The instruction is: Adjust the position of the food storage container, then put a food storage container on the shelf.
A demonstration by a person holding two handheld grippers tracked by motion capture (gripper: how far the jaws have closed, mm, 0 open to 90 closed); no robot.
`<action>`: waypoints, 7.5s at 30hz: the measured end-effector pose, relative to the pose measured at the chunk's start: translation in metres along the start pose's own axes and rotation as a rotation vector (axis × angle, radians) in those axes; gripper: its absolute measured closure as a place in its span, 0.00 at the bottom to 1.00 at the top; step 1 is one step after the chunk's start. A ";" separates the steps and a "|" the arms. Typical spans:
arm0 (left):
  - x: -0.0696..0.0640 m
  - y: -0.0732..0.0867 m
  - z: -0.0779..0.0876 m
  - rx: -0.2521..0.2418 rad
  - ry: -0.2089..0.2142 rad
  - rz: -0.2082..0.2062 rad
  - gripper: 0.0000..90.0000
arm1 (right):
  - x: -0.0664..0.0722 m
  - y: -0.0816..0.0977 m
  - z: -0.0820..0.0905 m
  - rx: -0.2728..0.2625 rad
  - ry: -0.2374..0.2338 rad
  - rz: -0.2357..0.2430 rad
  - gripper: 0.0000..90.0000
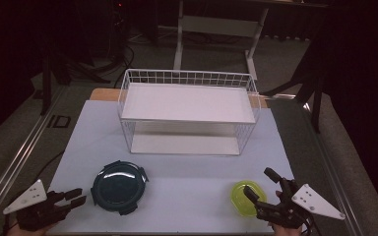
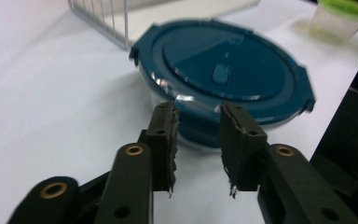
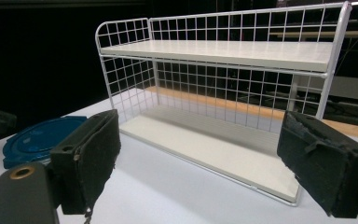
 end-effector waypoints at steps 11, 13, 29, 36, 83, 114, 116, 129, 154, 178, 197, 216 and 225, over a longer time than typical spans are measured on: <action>0.001 0.005 -0.011 0.057 -0.052 -0.063 0.99 | -0.001 0.001 0.001 0.001 0.001 -0.001 0.14; 0.000 0.005 -0.012 0.060 -0.044 -0.063 0.99 | -0.001 0.001 0.001 0.001 0.002 -0.001 0.14; -0.003 -0.002 -0.034 0.093 -0.032 -0.082 0.99 | 0.000 0.003 -0.001 0.008 -0.011 0.002 0.14; -0.001 -0.010 -0.046 0.091 -0.027 -0.074 0.99 | 0.000 0.003 0.000 0.006 -0.013 -0.004 0.14; -0.031 -0.045 -0.118 0.149 0.020 -0.100 0.99 | 0.006 0.007 -0.007 0.029 -0.049 0.001 0.14; -0.066 -0.060 -0.163 0.166 0.071 -0.130 0.99 | 0.009 0.010 -0.010 0.045 -0.065 0.007 0.14; -0.066 -0.060 -0.162 0.172 0.065 -0.137 0.99 | 0.008 0.010 -0.010 0.046 -0.065 0.007 0.14; -0.073 -0.068 -0.148 0.148 0.081 -0.113 0.93 | 0.015 0.012 -0.016 0.063 -0.073 0.026 0.13; -0.070 -0.054 -0.162 0.199 0.058 -0.091 0.98 | 0.019 0.013 -0.018 0.069 -0.089 0.027 0.13; -0.083 -0.089 -0.127 0.075 0.173 0.035 0.06 | 0.031 0.002 -0.024 0.078 -0.125 0.080 0.11; -0.080 -0.114 -0.140 0.072 0.191 0.122 0.06 | 0.032 -0.018 -0.046 0.130 -0.167 0.026 0.16; -0.060 -0.085 -0.176 0.276 0.164 0.464 0.10 | 0.046 -0.008 -0.088 0.257 -0.194 -0.016 0.12; -0.059 -0.072 -0.186 0.364 0.161 0.609 0.27 | 0.049 0.001 -0.092 0.293 -0.210 -0.040 0.15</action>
Point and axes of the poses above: each handheld gripper's, and its own axes: z roughly backward along the jaws, y roughly out of its underside, x roughly to its left, the point moved 9 cm from there along -z, roughly forward along the jaws, and after that the axes turned 12 degrees about z, right-handed, at the moved point
